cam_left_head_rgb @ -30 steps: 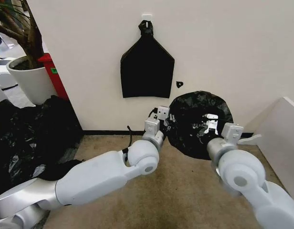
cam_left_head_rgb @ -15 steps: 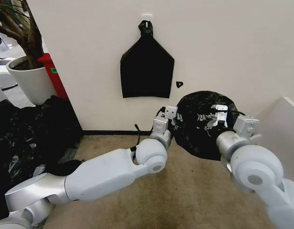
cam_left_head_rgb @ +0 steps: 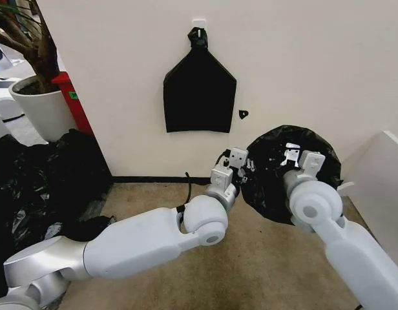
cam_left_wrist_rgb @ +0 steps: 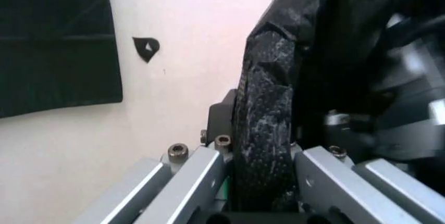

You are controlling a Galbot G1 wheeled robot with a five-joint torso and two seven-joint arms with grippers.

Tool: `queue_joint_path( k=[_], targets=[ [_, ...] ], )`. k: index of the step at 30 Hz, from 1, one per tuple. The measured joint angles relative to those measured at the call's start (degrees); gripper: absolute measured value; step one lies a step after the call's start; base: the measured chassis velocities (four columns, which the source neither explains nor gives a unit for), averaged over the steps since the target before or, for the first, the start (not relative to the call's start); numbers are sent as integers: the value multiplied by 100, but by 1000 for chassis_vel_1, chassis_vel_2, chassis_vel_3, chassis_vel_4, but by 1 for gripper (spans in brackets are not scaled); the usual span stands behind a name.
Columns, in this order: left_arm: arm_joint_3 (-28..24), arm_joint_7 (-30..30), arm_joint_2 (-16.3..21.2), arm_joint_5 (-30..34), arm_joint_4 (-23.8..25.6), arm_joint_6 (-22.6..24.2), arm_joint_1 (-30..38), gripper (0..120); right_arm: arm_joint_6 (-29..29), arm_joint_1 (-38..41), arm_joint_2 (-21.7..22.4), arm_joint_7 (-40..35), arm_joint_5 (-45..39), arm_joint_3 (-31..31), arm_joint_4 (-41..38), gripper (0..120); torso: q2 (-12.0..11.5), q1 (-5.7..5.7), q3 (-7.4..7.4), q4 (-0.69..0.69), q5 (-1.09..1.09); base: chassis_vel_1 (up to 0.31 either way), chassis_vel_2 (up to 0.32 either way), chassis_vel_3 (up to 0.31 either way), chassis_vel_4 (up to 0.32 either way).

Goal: Place the garbage bag over the trash bin.

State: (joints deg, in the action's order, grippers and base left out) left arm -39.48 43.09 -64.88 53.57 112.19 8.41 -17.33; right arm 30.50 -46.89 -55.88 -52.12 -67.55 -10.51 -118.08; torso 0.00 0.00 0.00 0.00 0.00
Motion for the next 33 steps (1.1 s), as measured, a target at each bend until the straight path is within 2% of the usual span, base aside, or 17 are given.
queue_joint_path(
  k=[12,33],
  targets=[
    [146,-127,398,-24,392,-60,-116,0,-9,61,-22,107,151,3,589,0,0,0,0,0,0,0,0,0,0],
    [368,-422,782,154,797,-144,-225,0,-24,227,-15,292,272,251,762,0,0,0,0,0,0,0,0,0,0]
  ],
)
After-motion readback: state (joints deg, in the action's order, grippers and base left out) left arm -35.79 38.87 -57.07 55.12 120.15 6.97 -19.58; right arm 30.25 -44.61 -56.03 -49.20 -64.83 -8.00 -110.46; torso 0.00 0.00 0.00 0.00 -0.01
